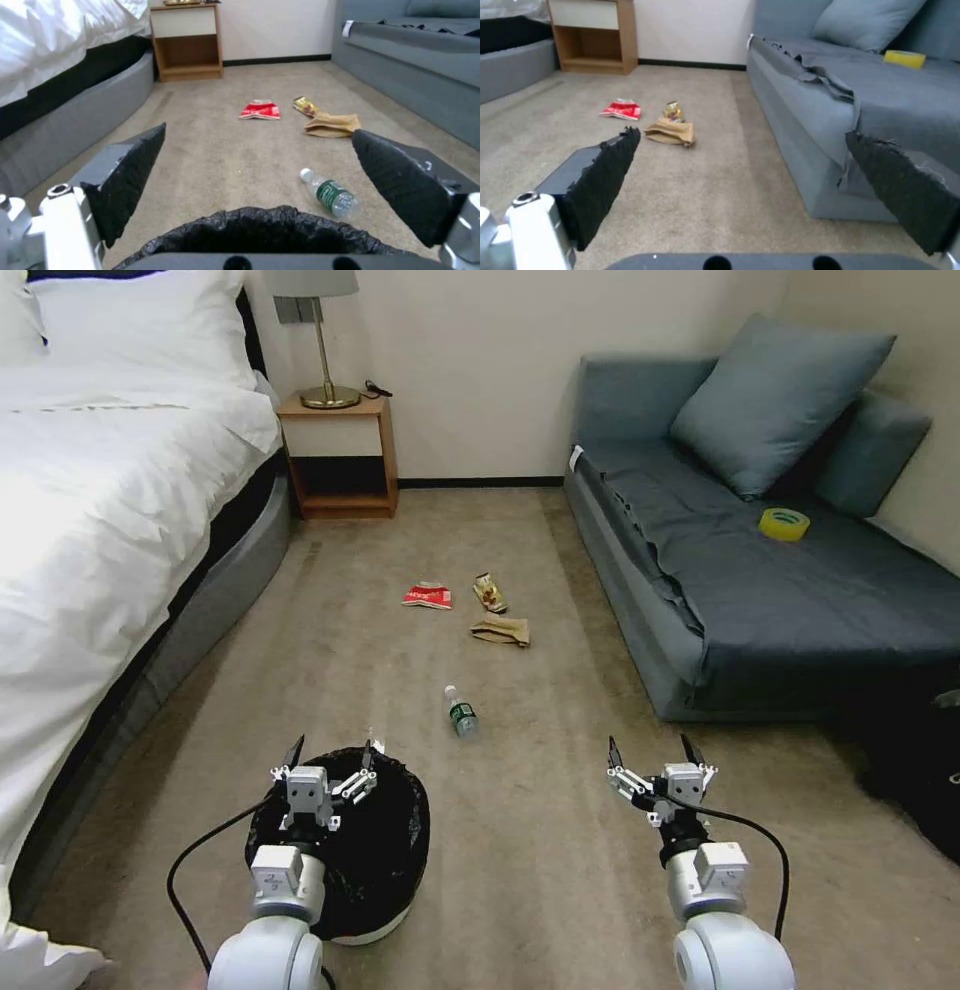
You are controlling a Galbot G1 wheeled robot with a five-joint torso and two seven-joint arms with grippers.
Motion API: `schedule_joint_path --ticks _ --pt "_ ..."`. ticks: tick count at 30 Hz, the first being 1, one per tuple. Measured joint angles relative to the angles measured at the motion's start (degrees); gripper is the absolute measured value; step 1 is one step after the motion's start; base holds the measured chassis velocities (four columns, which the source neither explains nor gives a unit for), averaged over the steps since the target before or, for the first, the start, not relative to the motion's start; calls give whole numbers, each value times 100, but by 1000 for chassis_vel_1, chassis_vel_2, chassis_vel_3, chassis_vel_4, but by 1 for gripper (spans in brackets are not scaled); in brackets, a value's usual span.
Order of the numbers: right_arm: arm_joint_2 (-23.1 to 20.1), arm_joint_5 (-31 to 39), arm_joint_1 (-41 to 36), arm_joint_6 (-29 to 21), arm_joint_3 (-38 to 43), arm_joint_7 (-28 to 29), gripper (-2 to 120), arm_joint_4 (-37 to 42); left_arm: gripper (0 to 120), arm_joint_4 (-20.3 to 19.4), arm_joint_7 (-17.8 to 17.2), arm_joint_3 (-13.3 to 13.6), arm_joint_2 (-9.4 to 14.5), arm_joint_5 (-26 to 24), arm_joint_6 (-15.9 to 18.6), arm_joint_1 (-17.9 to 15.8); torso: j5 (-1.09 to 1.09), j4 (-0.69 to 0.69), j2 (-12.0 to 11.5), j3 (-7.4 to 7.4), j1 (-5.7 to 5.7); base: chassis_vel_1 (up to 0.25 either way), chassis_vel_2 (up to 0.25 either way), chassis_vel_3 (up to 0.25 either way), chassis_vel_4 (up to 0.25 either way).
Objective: Pick up the trash bin, then pick up the garbage on the floor and place it into the trash bin.
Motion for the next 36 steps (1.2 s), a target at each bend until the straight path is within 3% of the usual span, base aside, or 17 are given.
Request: schedule_joint_path --ticks 36 --pt "0 0 0 0 0 0 100 0 100 0 0 0 0 0 1 0 0 0 0 0 0 0 0 0 0"
